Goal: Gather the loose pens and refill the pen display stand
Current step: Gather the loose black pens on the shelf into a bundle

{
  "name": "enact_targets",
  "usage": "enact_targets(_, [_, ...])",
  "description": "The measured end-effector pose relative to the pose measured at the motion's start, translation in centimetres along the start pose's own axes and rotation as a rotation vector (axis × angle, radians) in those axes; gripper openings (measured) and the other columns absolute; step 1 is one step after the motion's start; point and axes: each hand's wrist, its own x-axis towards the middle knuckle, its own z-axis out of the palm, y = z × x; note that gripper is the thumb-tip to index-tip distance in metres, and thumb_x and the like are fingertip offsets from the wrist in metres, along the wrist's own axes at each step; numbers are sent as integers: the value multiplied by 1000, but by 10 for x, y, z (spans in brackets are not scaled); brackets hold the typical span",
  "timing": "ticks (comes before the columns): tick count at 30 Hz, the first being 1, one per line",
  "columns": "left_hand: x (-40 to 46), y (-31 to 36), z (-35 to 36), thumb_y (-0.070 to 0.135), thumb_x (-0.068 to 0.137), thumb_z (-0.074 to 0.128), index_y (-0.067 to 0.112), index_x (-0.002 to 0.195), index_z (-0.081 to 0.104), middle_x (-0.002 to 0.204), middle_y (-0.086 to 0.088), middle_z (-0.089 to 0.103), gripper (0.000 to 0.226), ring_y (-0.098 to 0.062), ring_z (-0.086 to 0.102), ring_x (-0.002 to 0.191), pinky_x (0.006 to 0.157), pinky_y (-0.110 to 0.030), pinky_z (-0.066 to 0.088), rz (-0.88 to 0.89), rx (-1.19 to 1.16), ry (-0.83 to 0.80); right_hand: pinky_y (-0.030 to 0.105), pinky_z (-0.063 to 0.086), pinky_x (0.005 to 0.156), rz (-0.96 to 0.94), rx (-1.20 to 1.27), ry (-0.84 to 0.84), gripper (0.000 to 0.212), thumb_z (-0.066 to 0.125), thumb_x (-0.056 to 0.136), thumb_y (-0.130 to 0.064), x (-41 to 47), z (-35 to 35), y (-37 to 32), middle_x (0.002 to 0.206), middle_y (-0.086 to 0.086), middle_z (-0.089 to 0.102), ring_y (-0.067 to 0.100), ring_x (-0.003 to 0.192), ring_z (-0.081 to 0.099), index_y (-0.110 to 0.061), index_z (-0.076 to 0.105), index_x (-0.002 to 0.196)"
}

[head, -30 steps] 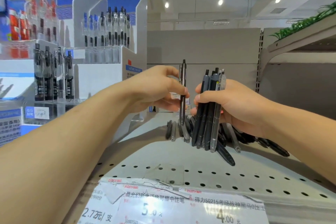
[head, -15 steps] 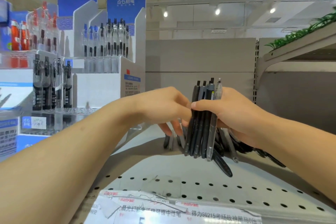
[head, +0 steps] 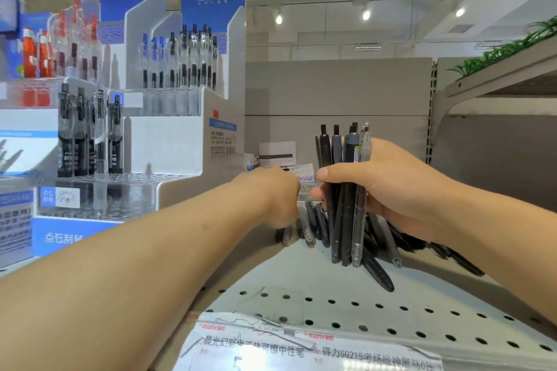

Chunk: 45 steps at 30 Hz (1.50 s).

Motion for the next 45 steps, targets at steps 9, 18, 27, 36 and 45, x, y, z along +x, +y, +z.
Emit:
enact_targets(9, [1, -4, -5, 27, 94, 59, 15, 108, 58, 67, -5, 67, 19, -17, 55, 44, 42, -19, 46, -109, -189, -213, 47, 62, 83, 64, 91, 0, 32, 72, 89, -5, 1, 0, 1, 81, 10, 75, 22, 81, 77, -7, 63, 119])
enact_targets(18, [-15, -16, -28, 20, 96, 65, 15, 147, 43, 95, -8, 72, 56, -14, 71, 57, 51, -25, 57, -54, -854, 73, 43, 63, 78, 84, 66, 39, 8, 74, 87, -11, 5, -2, 4, 92, 18, 74, 27, 91, 76, -14, 67, 90])
enact_targets(27, [-34, -7, -40, 23, 95, 67, 11, 107, 70, 97, -5, 76, 18, -18, 77, 77, 68, -28, 62, 210, -871, -56, 45, 59, 86, 69, -37, 42, 12, 73, 88, -21, 7, -7, 7, 101, 19, 74, 32, 96, 73, -13, 72, 97])
enact_targets(36, [-34, -5, -40, 10, 95, 61, 5, 112, 69, 96, -8, 78, 20, -17, 77, 83, 76, -30, 62, 320, -833, -184, 41, 59, 79, 6, -26, 45, 7, 73, 90, -19, 7, -5, 10, 92, 11, 78, 27, 86, 76, -15, 73, 95])
enact_targets(45, [-10, -12, -22, 32, 93, 56, 15, 85, 70, 63, -1, 71, 23, -15, 70, 53, 62, -32, 63, 6, -251, 193, 33, 64, 70, 37, 151, 70, 13, 71, 88, -7, 3, 2, 7, 94, 14, 79, 23, 91, 77, -2, 71, 101])
